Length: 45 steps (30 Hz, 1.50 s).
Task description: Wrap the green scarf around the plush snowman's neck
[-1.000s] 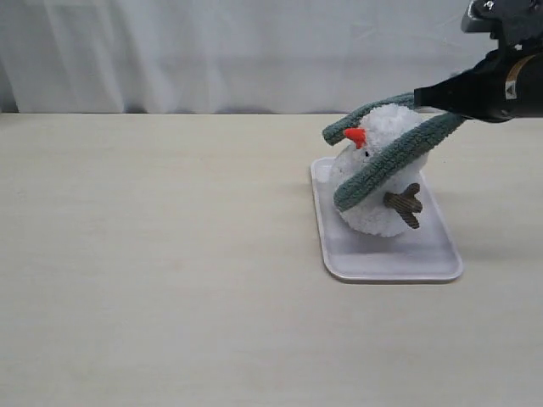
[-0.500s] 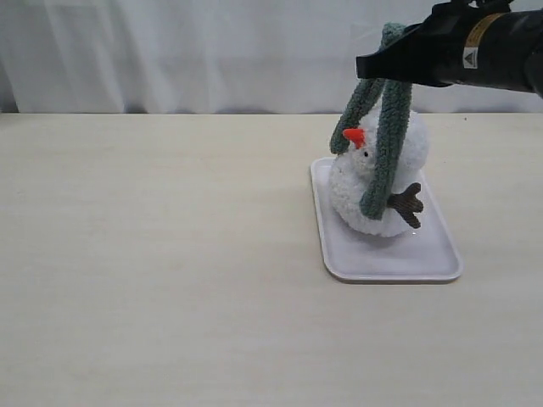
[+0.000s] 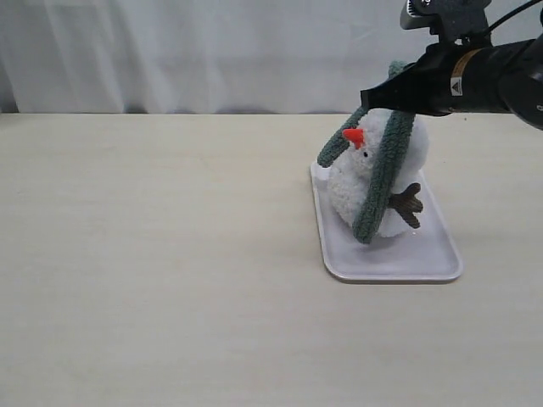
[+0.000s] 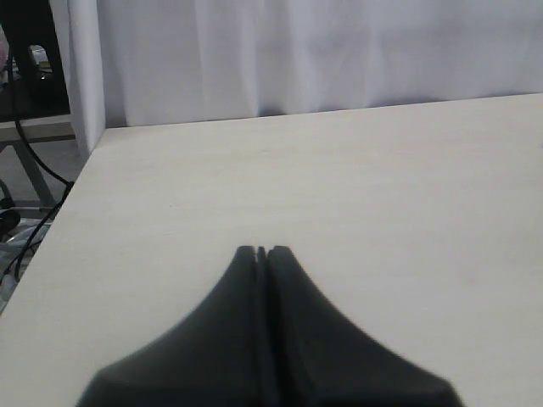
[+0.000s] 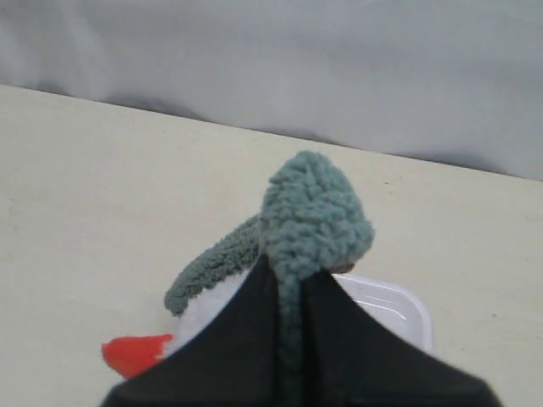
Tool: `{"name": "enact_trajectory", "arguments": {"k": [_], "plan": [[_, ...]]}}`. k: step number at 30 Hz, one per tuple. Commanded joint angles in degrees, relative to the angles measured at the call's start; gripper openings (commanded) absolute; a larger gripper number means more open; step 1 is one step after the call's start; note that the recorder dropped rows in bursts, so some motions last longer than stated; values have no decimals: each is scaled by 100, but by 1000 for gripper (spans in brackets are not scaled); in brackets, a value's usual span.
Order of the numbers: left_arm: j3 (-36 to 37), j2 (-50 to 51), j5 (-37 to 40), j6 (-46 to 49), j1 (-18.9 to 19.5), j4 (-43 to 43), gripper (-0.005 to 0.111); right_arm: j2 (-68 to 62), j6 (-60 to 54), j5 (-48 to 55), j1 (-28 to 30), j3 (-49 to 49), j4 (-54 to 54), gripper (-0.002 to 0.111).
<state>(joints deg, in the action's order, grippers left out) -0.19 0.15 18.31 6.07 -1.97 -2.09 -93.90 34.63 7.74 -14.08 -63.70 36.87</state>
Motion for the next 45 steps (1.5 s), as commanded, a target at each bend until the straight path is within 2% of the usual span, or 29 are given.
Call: {"name": "enact_trajectory", "arguments": {"k": [1, 9, 31, 33, 39, 42, 45], "plan": [[19, -15, -61, -37, 24, -9, 0, 4, -145, 139, 199, -27, 17, 4], [19, -15, -61, -37, 24, -9, 0, -8, -145, 861, 494, -27, 17, 4], [19, -15, -61, -37, 24, -9, 0, -466, -145, 897, 462, 114, 3, 5], [19, -15, -61, -37, 24, -9, 0, -458, -254, 1001, 462, 114, 3, 11], [19, -15, -61, -37, 24, -9, 0, -458, -465, 1350, 462, 114, -168, 38], [19, -15, -61, -37, 24, -9, 0, -434, -526, 1378, 462, 114, -382, 43], [19, -15, -61, -37, 24, -9, 0, -316, -773, 1401, 462, 114, -706, 44]]}}
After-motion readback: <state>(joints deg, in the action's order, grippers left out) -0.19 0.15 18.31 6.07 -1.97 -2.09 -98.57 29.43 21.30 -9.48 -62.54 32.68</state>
